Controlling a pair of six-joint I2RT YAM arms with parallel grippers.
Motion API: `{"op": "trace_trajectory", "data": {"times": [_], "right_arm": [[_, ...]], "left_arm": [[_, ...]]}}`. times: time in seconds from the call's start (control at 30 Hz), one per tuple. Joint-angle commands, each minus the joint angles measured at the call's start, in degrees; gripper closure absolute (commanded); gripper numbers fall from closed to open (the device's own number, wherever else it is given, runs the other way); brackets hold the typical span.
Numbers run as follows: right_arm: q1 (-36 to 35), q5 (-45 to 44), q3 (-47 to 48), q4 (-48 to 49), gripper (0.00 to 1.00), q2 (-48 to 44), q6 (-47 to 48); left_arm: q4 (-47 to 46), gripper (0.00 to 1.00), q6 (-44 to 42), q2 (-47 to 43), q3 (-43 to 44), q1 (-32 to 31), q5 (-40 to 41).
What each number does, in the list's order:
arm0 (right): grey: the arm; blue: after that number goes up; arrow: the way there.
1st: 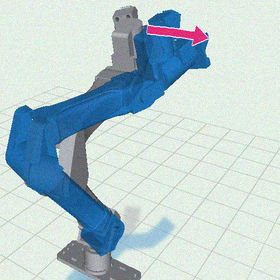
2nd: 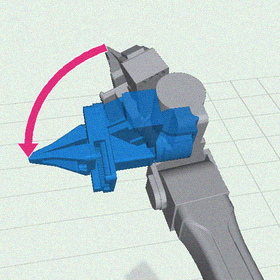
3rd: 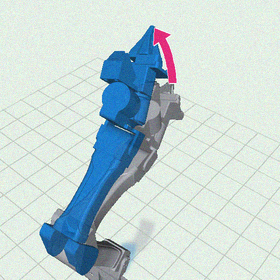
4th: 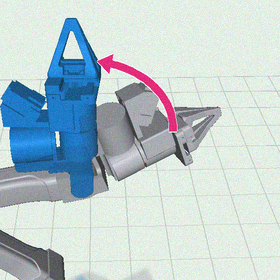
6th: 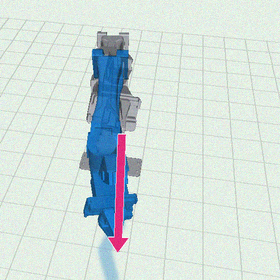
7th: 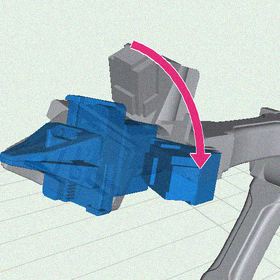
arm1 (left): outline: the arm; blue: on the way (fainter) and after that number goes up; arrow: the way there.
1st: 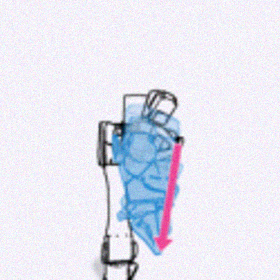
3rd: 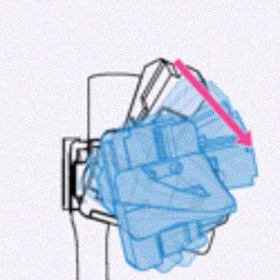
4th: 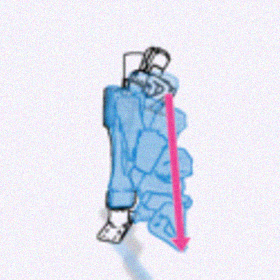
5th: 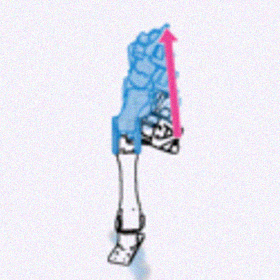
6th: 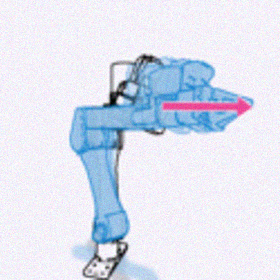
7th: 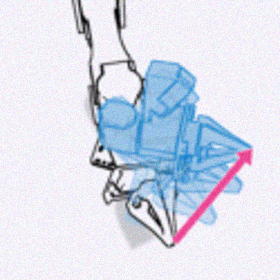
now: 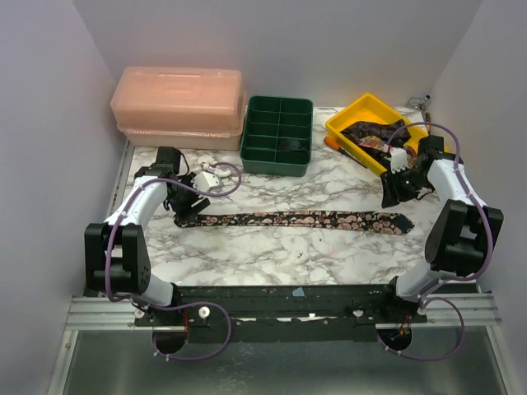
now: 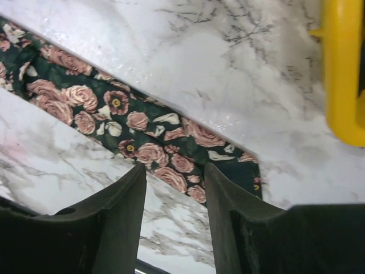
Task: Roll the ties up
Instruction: Flatten out the tie at the center of the board.
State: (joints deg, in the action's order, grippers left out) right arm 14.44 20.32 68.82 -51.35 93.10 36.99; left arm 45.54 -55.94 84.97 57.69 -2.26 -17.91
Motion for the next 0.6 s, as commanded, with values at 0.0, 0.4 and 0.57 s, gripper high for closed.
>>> {"op": "trace_trajectory", "data": {"times": [0.0,0.4,0.57], "right_arm": [[-0.1,5.2,-1.5,-3.9,0.54,0.9,-4.4],[-0.5,-10.0,-11.3,6.8,0.66,5.3,-3.7],[-0.3,-15.7,-12.4,9.4,0.74,7.3,-0.2]], "left_arm": [[1.4,0.38,2.0,0.0,2.8,-0.8,-6.7],[-4.3,0.50,-0.1,6.2,-1.7,-7.3,3.4],[-4.2,0.81,-1.6,6.1,-2.1,-7.5,4.5]]}}
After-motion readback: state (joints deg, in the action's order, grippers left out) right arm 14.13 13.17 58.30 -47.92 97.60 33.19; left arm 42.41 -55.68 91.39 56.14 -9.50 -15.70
